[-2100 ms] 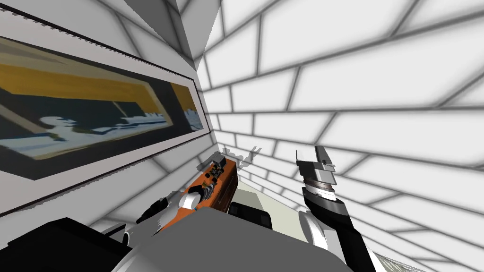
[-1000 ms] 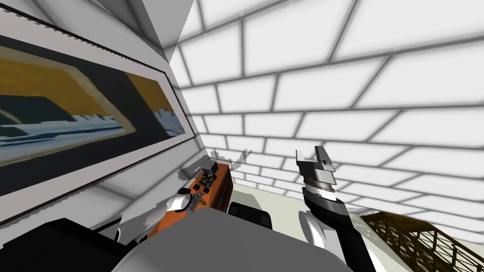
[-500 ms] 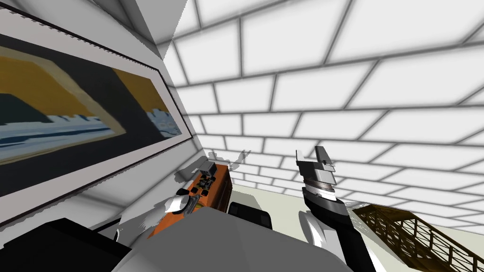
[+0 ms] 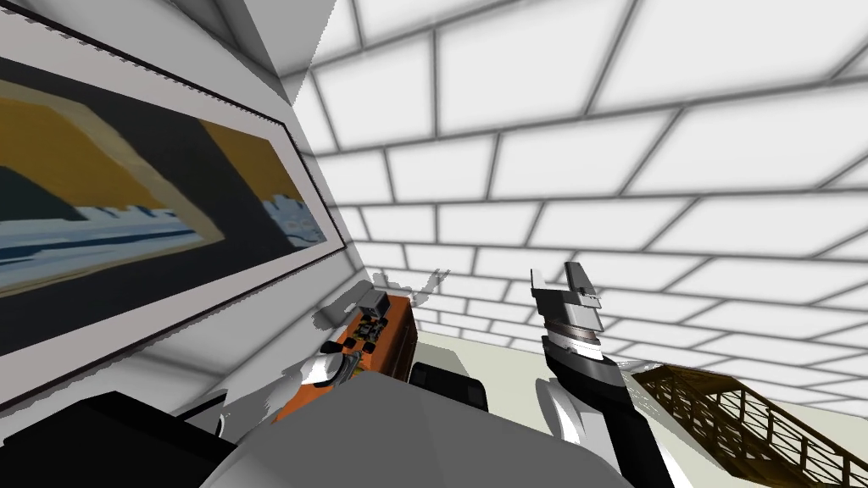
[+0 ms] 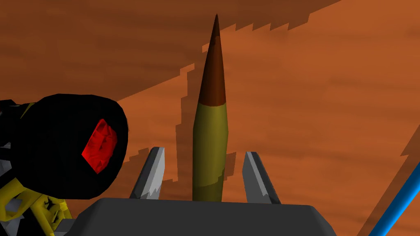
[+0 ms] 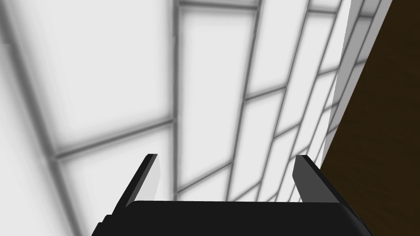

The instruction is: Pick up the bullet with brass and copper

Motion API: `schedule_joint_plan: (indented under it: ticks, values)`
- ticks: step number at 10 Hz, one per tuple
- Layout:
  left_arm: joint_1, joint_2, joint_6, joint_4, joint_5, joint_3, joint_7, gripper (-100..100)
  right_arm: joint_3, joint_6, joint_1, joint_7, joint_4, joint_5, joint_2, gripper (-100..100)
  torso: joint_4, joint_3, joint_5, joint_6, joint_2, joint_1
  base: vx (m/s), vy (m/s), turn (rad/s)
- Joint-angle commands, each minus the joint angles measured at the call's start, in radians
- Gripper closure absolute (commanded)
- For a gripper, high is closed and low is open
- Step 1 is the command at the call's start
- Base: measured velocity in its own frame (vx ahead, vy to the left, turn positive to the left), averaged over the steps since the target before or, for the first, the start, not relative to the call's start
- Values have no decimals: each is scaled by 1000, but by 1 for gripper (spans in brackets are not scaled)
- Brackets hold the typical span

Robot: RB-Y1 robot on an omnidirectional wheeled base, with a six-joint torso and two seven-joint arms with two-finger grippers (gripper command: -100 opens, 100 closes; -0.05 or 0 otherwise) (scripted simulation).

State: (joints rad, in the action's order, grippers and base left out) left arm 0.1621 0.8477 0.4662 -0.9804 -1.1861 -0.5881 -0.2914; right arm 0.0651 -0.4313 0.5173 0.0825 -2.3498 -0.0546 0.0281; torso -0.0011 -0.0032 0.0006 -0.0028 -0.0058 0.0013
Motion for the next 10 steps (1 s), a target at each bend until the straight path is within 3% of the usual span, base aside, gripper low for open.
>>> schedule_joint_plan:
  ticks: [1, 4, 5, 6, 8, 9, 10]
  values:
    - [0, 0, 0, 0, 0, 0, 0, 100, 0, 0, 0, 0, 0, 0, 0, 0, 0, 0, 0, 0, 0, 0, -2, 3, 12]
    - [0, 0, 1, -1, -1, 0, 1, 100, 0, 0, 0, 0, 0, 0, 0, 0, -1, -1, 3, 1, -2, 4, 0, 0, 0]
    - [0, 0, 1, -1, -1, 0, 1, 0, 0, 0, 0, 0, 0, 0, 0, 0, -1, -1, 3, 1, -2, 4, 0, 0, 0]
    - [2, 27, 7, -14, -30, -7, -10, 100, 0, 0, 0, 0, 0, 0, 0, 0, -1, -1, 3, 1, -2, 4, 2, -26, 19]
    - [4, 65, 18, -38, -64, -17, -15, 100, 0, 0, 0, 0, 0, 0, 0, 0, -1, -2, 2, 1, -2, 1, 2, -51, 24]
    - [5, 54, 14, -31, -54, -13, -13, 100, 0, 0, 0, 0, 0, 0, 0, 0, -1, -2, 2, 1, -2, 0, 0, -23, 8]
    - [5, 56, 15, -32, -56, -14, -15, 0, 0, 0, 0, 0, 0, 0, 0, 0, -1, -2, 2, 1, -2, 1, 0, 0, 0]
